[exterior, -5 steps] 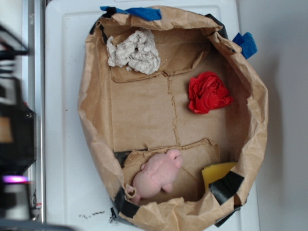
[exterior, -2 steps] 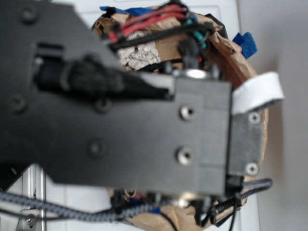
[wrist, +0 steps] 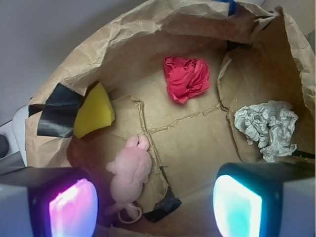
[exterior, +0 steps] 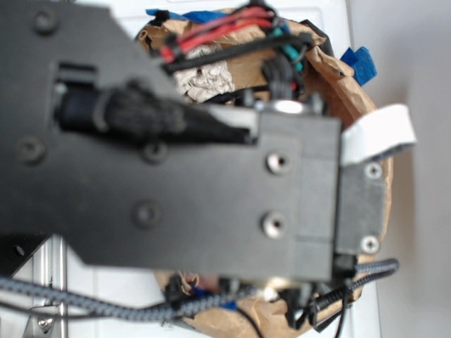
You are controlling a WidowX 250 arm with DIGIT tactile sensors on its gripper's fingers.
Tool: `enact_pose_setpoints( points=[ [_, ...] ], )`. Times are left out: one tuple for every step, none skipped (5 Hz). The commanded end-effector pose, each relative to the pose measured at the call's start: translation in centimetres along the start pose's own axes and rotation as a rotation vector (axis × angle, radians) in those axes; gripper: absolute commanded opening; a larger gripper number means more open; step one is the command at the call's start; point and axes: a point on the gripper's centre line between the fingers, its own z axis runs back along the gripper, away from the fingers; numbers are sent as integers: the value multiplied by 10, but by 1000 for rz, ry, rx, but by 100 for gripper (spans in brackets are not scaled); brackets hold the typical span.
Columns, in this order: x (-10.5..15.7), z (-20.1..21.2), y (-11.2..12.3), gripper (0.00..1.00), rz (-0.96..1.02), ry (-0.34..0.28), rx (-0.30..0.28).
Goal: Grab the white paper.
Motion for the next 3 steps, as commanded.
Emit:
enact_pose_setpoints(
  points=[
    [3,-9,40,100,484,-110,93],
    [2,-19,58,100,616,-119,153],
    [14,-32,71,100,691,-127,208]
  ],
)
